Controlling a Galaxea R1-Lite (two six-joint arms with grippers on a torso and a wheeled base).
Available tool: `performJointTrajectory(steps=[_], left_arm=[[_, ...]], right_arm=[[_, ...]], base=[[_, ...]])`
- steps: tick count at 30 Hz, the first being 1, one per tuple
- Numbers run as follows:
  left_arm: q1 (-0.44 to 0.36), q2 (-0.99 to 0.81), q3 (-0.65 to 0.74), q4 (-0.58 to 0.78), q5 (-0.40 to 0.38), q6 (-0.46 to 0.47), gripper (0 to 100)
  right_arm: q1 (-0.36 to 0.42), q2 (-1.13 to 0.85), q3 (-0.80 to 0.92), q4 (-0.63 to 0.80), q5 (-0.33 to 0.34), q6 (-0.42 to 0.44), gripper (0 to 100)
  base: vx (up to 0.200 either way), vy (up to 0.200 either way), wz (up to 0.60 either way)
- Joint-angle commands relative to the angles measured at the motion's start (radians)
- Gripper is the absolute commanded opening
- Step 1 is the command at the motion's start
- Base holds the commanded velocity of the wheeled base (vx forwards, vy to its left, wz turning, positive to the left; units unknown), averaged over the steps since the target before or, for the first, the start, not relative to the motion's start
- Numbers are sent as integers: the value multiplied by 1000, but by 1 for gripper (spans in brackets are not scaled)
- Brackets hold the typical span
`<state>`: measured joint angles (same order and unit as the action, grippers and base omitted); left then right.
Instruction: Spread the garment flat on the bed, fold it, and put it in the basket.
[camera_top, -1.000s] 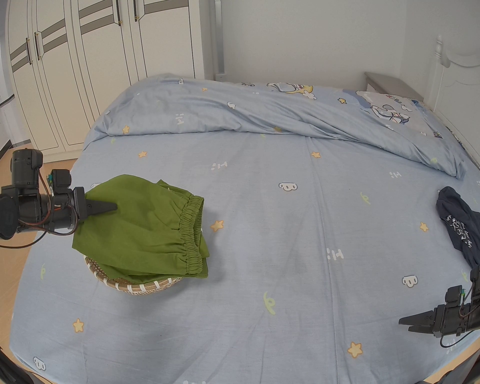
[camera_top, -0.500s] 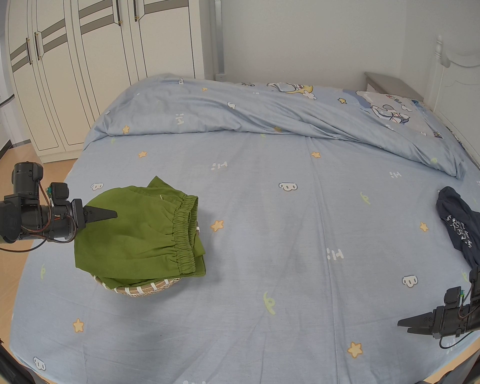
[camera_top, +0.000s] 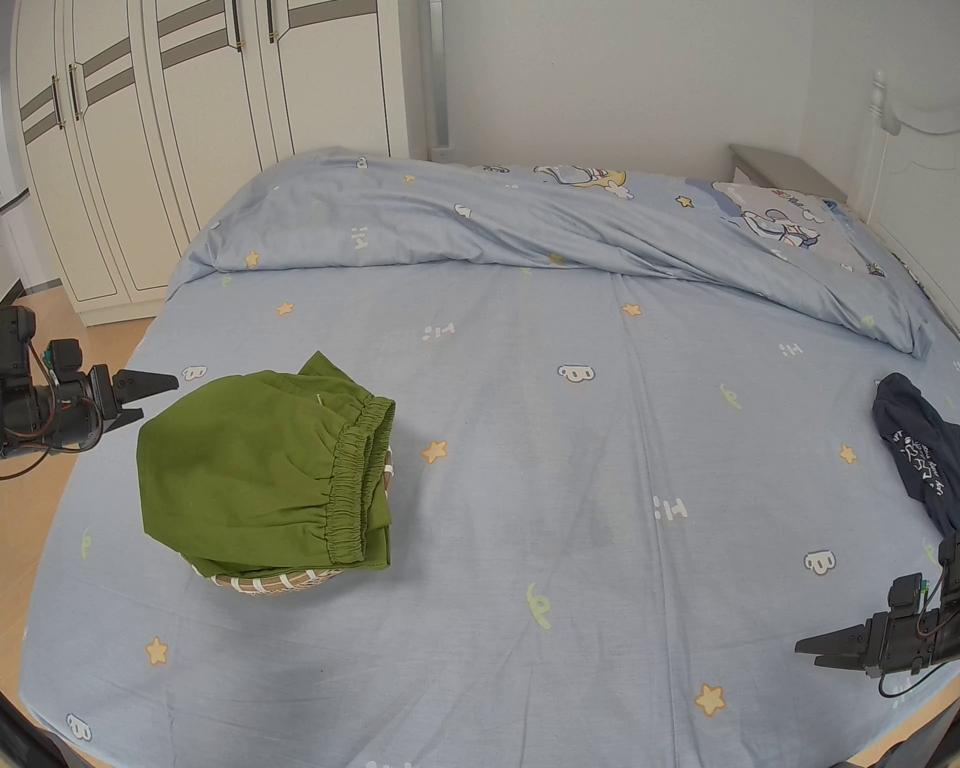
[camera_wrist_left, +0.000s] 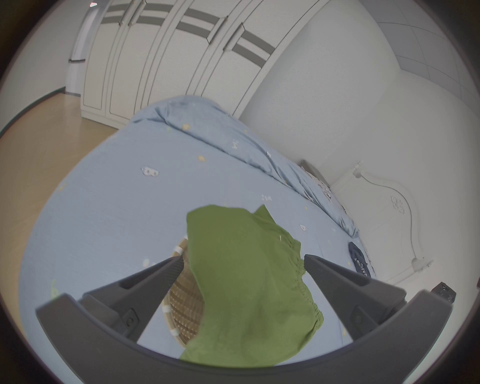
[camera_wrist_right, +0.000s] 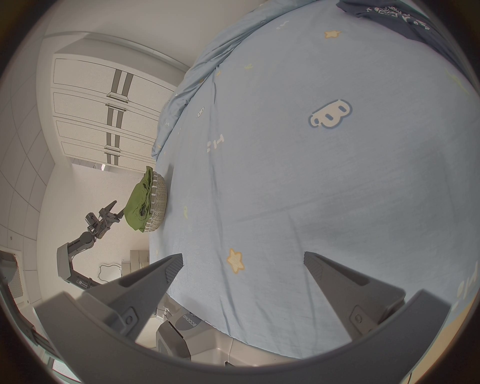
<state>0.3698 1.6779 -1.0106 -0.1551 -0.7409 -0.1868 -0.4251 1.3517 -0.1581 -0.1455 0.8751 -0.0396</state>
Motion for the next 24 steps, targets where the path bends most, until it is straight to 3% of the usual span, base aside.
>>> performJointTrajectory(steps=[1, 9, 14, 24], left_arm=[[28, -33, -23, -1, 5, -2, 100], [-2, -90, -14, 0, 23, -43, 100], [-121, -86, 4, -4, -2, -169, 100], [-209, 85, 35, -9, -6, -155, 100]], right_arm=[[0, -2, 0, 0, 1, 0, 100], [0, -3, 3, 0, 1, 0, 100], [0, -3, 3, -2, 1, 0, 100], [0, -6, 3, -2, 2, -2, 100]], base=[[0, 0, 0], [0, 0, 0], [0, 0, 0], [0, 0, 0]])
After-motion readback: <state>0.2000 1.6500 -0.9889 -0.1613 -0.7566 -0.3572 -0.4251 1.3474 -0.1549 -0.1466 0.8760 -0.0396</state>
